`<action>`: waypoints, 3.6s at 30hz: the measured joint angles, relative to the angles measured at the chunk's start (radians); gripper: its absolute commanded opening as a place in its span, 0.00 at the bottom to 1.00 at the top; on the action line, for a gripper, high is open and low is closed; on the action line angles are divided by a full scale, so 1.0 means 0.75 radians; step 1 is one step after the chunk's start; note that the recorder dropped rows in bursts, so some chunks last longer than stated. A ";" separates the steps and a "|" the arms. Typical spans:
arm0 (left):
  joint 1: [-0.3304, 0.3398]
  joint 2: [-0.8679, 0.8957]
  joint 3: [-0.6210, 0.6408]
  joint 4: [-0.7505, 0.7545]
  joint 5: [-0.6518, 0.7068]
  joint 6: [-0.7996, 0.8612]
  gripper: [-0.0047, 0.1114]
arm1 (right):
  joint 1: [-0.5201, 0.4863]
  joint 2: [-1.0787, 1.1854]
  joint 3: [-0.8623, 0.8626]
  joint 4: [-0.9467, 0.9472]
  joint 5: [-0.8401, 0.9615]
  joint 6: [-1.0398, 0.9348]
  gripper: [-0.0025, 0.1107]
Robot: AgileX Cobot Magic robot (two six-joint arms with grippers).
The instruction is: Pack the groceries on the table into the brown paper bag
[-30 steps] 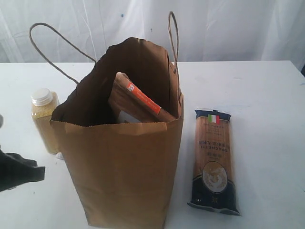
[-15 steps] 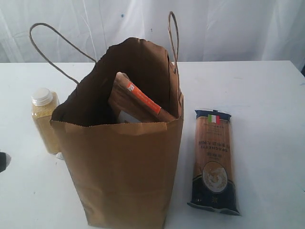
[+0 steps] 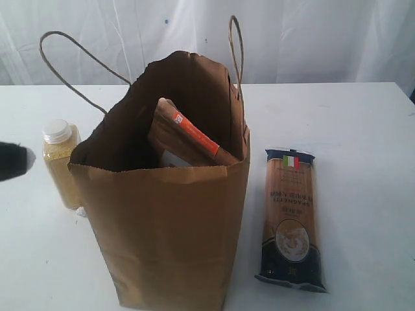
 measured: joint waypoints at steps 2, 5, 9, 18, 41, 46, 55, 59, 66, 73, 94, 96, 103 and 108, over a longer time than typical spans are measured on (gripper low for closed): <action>-0.011 0.046 -0.053 -0.001 0.000 0.022 0.04 | 0.000 0.000 0.000 0.000 0.000 0.000 0.02; -0.043 0.118 -0.131 -0.007 0.000 0.052 0.04 | 0.000 0.000 0.000 0.000 0.000 0.000 0.02; -0.117 0.236 -0.207 -0.011 0.003 0.087 0.04 | 0.000 0.000 0.000 0.000 0.000 0.000 0.02; -0.195 0.529 -0.332 0.048 0.001 0.139 0.05 | 0.000 0.000 0.000 0.000 0.000 0.000 0.02; -0.334 0.673 -0.371 0.160 -0.110 0.175 0.65 | 0.000 0.000 0.000 0.000 0.000 0.024 0.02; -0.386 0.606 -0.456 0.238 -0.097 0.175 0.63 | 0.000 0.000 0.000 0.000 0.000 0.024 0.02; -0.485 0.438 -0.498 0.403 0.010 0.103 0.63 | 0.000 0.000 0.000 0.000 0.000 0.027 0.02; -0.488 0.334 -0.498 0.488 0.086 0.027 0.63 | 0.000 0.000 0.000 0.000 0.000 0.027 0.02; -0.488 0.121 -0.486 0.587 0.295 -0.098 0.63 | 0.000 0.000 0.000 0.000 0.000 0.027 0.02; -0.488 -0.029 -0.223 0.684 0.406 -0.319 0.63 | 0.000 0.000 0.000 0.000 0.000 0.027 0.02; -0.488 0.084 0.467 1.583 -0.063 -1.671 0.63 | 0.000 0.000 0.000 0.000 0.000 0.027 0.02; -0.488 0.173 0.472 1.708 -0.097 -1.791 0.63 | 0.000 0.000 0.000 0.000 0.000 0.027 0.02; -0.488 0.635 0.471 2.218 -0.214 -2.394 0.63 | 0.000 0.000 0.000 0.000 0.000 0.027 0.02; -0.452 0.854 0.471 2.473 -0.193 -2.724 0.63 | 0.000 0.000 0.000 0.000 0.000 0.027 0.02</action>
